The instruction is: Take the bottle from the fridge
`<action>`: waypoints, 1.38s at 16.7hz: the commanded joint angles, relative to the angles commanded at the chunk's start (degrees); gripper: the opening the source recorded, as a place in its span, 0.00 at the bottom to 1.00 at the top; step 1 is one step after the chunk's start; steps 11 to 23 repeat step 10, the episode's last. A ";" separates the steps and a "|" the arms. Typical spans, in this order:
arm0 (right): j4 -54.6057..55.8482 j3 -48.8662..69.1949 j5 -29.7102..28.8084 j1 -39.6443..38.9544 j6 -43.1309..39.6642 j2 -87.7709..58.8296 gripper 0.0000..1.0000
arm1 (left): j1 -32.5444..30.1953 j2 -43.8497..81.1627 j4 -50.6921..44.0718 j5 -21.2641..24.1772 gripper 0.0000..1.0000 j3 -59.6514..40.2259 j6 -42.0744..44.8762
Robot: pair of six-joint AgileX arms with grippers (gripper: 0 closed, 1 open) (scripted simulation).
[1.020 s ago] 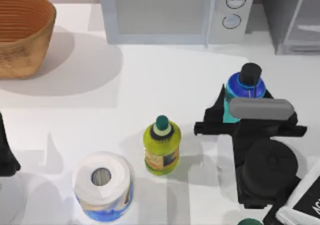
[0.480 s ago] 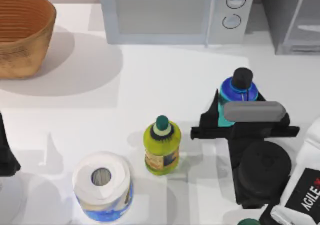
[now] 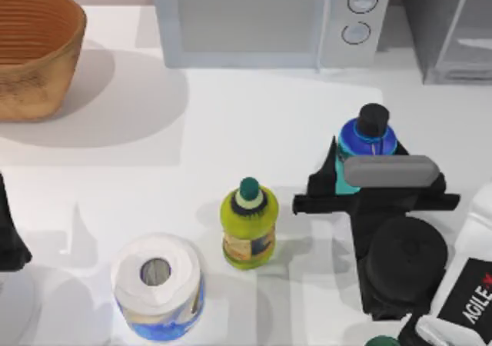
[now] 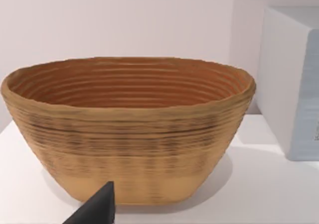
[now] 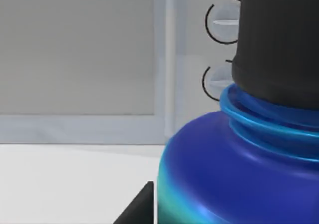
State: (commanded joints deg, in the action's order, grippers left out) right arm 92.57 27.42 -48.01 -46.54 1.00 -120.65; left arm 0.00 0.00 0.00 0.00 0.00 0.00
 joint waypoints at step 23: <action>0.00 0.00 0.00 0.00 0.00 0.00 1.00 | 0.00 0.00 0.00 0.00 1.00 0.00 0.00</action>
